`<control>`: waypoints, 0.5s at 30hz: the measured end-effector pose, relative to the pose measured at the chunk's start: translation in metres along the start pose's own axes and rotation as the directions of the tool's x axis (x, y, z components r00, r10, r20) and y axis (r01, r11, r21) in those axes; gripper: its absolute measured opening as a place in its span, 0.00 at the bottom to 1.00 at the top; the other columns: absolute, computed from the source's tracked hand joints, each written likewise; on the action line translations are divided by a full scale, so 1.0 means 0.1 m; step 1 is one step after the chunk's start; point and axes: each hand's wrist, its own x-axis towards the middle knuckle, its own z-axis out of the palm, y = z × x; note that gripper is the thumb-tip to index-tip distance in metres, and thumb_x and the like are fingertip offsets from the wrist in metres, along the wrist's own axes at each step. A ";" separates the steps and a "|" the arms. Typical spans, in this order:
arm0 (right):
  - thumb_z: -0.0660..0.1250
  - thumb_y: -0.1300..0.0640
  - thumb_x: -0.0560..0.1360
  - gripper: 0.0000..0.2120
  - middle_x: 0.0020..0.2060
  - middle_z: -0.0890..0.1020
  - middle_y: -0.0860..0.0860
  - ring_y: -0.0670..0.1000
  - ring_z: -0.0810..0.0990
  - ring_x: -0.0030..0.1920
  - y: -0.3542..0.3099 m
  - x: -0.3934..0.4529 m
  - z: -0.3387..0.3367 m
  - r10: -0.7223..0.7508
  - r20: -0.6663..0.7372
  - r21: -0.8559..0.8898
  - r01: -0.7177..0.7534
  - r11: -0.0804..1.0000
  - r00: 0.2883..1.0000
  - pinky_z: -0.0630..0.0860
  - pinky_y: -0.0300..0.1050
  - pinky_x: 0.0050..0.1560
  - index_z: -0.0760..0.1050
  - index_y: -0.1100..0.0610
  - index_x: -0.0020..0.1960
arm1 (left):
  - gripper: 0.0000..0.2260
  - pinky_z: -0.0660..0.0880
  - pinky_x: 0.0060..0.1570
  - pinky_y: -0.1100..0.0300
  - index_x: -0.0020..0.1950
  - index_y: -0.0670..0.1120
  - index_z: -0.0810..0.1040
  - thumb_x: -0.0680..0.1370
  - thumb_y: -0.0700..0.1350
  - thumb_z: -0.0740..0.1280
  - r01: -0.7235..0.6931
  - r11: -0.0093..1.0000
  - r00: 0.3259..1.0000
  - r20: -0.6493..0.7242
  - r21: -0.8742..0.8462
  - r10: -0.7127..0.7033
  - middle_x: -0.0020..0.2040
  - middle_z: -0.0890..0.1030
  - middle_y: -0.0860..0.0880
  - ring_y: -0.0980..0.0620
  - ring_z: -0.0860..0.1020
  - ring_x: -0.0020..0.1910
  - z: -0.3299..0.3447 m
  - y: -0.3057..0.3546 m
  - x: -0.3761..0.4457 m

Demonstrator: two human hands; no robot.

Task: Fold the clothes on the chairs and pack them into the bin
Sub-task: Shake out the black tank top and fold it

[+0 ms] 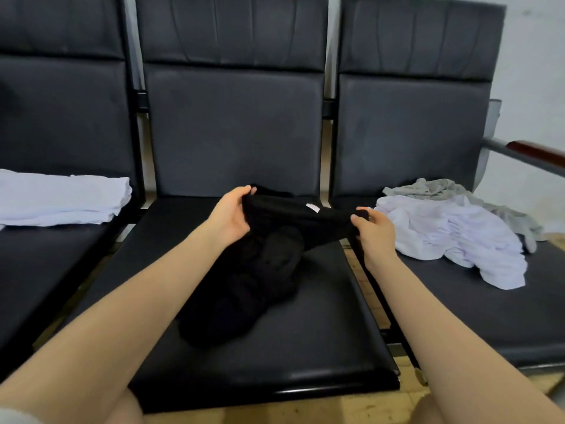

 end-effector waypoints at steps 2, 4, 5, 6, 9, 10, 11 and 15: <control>0.65 0.65 0.75 0.11 0.45 0.80 0.52 0.54 0.79 0.51 -0.02 -0.03 0.12 0.000 0.041 0.025 -0.001 1.000 0.999 0.75 0.50 0.57 0.79 0.63 0.56 | 0.07 0.76 0.49 0.55 0.42 0.49 0.76 0.78 0.49 0.64 0.000 1.000 1.000 -0.025 0.017 0.001 0.40 0.78 0.52 0.51 0.78 0.45 -0.11 0.08 -0.10; 0.65 0.65 0.76 0.11 0.45 0.81 0.53 0.53 0.78 0.48 0.00 -0.07 0.24 0.054 0.081 0.048 -0.058 0.997 0.995 0.75 0.46 0.53 0.79 0.63 0.57 | 0.09 0.74 0.49 0.56 0.38 0.50 0.74 0.76 0.50 0.66 -0.017 0.996 0.996 -0.089 0.083 0.025 0.39 0.77 0.52 0.52 0.77 0.44 -0.21 0.09 -0.18; 0.65 0.65 0.76 0.11 0.44 0.81 0.54 0.52 0.78 0.46 0.01 -0.10 0.29 0.089 0.095 0.068 -0.096 0.993 0.991 0.75 0.45 0.48 0.80 0.62 0.57 | 0.09 0.74 0.49 0.58 0.36 0.50 0.73 0.76 0.50 0.67 -0.041 0.992 0.990 -0.133 0.122 0.058 0.40 0.77 0.52 0.53 0.77 0.45 -0.25 0.09 -0.21; 0.65 0.64 0.76 0.11 0.41 0.81 0.54 0.52 0.77 0.42 0.03 -0.11 0.33 0.124 0.104 0.076 -0.132 0.988 0.987 0.74 0.42 0.42 0.80 0.61 0.56 | 0.09 0.73 0.48 0.58 0.35 0.50 0.73 0.75 0.50 0.67 -0.077 0.983 0.978 -0.177 0.169 0.107 0.41 0.78 0.53 0.53 0.77 0.46 -0.29 0.09 -0.22; 0.63 0.63 0.78 0.11 0.33 0.77 0.51 0.48 0.71 0.31 0.08 -0.13 0.39 0.198 0.120 0.055 -0.206 0.977 0.973 0.67 0.36 0.27 0.80 0.56 0.58 | 0.11 0.71 0.49 0.59 0.34 0.51 0.74 0.75 0.50 0.68 -0.200 0.951 0.942 -0.220 0.236 0.253 0.39 0.79 0.55 0.55 0.78 0.45 -0.37 0.13 -0.27; 0.63 0.63 0.78 0.12 0.32 0.76 0.51 0.47 0.70 0.29 0.09 -0.13 0.39 0.208 0.121 0.041 -0.214 0.976 0.971 0.65 0.34 0.23 0.79 0.56 0.59 | 0.10 0.72 0.49 0.59 0.35 0.51 0.75 0.76 0.51 0.67 -0.216 0.958 0.943 -0.213 0.189 0.254 0.36 0.80 0.55 0.55 0.78 0.43 -0.39 0.16 -0.28; 0.62 0.62 0.79 0.12 0.32 0.76 0.50 0.47 0.70 0.28 0.11 -0.13 0.38 0.212 0.118 0.022 -0.216 0.976 0.970 0.63 0.33 0.20 0.79 0.56 0.59 | 0.10 0.72 0.47 0.60 0.37 0.50 0.76 0.77 0.52 0.66 -0.214 0.971 0.950 -0.208 0.111 0.233 0.34 0.79 0.55 0.55 0.78 0.41 -0.39 0.19 -0.29; 0.61 0.62 0.80 0.11 0.41 0.80 0.50 0.46 0.77 0.27 0.00 -0.15 0.40 0.223 0.095 0.110 -0.233 0.966 0.970 0.63 0.33 0.18 0.76 0.55 0.60 | 0.14 0.67 0.35 0.63 0.44 0.48 0.78 0.82 0.53 0.57 -0.170 0.983 0.967 -0.205 -0.074 0.152 0.23 0.67 0.54 0.56 0.65 0.28 -0.38 0.27 -0.34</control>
